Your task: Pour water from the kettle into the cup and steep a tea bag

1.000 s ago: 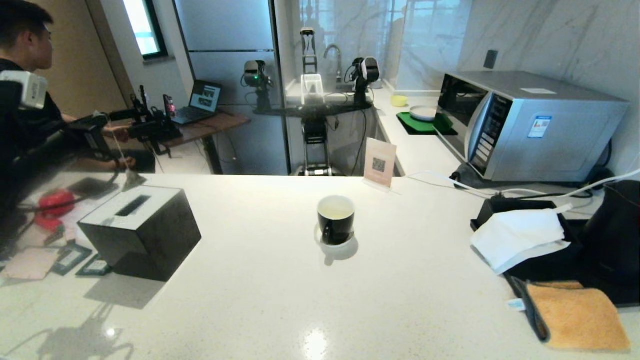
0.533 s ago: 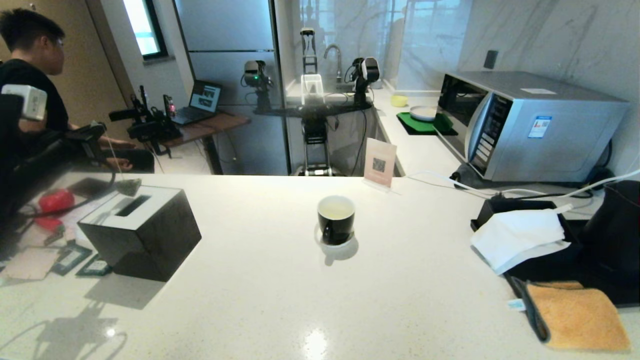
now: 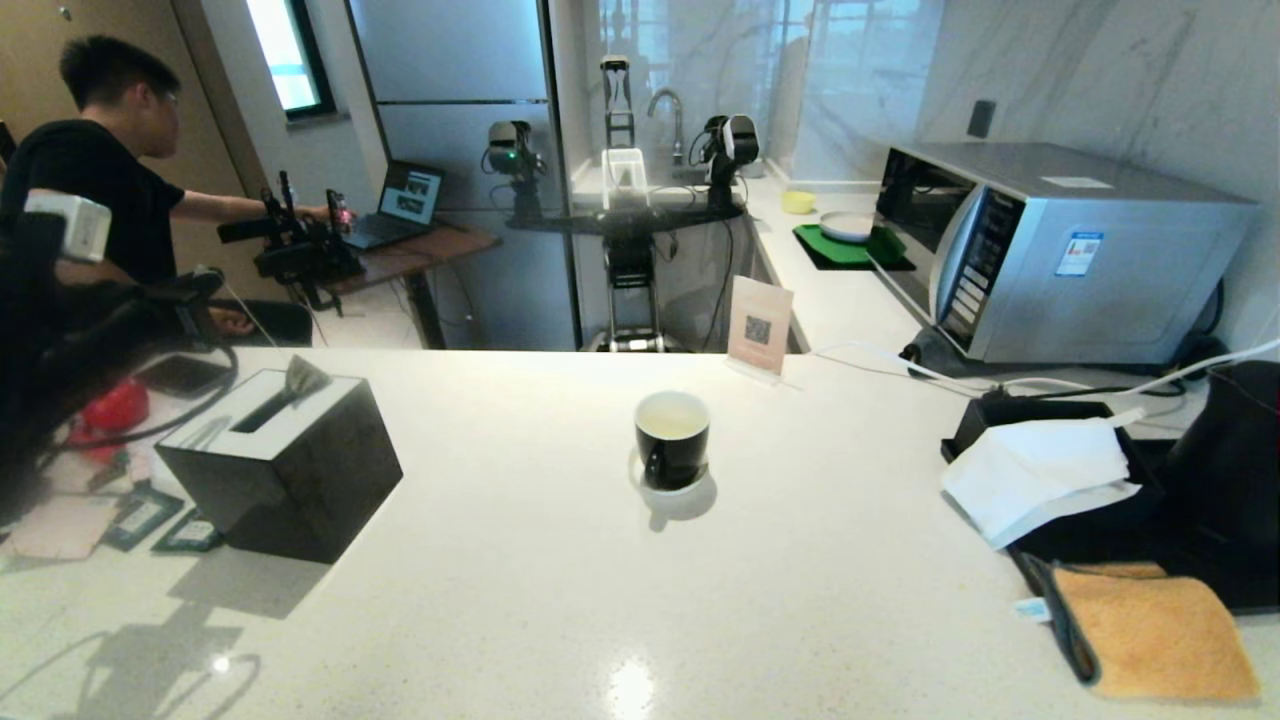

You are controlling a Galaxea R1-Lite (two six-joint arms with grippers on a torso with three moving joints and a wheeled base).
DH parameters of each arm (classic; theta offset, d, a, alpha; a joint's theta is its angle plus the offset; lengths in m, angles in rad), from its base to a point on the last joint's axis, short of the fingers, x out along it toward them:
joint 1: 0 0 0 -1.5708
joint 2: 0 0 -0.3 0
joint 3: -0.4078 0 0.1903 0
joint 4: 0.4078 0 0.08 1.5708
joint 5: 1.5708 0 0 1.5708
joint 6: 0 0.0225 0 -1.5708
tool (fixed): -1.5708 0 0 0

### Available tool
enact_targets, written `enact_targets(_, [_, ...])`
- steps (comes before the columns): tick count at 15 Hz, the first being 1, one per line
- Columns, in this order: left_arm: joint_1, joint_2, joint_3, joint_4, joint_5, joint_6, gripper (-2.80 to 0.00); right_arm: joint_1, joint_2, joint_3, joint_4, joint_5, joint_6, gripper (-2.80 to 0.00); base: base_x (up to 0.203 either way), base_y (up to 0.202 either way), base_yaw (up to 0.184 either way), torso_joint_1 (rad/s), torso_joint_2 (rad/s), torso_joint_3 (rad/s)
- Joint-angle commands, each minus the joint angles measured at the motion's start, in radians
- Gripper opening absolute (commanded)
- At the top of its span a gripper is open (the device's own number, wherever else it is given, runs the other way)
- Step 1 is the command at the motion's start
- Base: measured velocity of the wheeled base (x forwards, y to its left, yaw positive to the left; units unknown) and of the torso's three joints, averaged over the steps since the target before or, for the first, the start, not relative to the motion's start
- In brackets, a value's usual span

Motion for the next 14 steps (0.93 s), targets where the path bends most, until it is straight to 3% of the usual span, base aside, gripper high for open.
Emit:
enact_targets(1, [0.000, 0.003, 0.026, -0.014, -0.006, 0.001, -2.80, 0.000, 0.002, 0.000, 0.000, 0.000, 0.000, -2.80, 0.000, 0.000, 0.000, 0.000, 0.00, 0.000])
enact_targets(14, [0.001, -0.011, -0.004, -0.041, 0.005, -0.005, -2.80, 0.000, 0.002, 0.000, 0.000, 0.000, 0.000, -2.80, 0.000, 0.000, 0.000, 0.000, 0.00, 0.000])
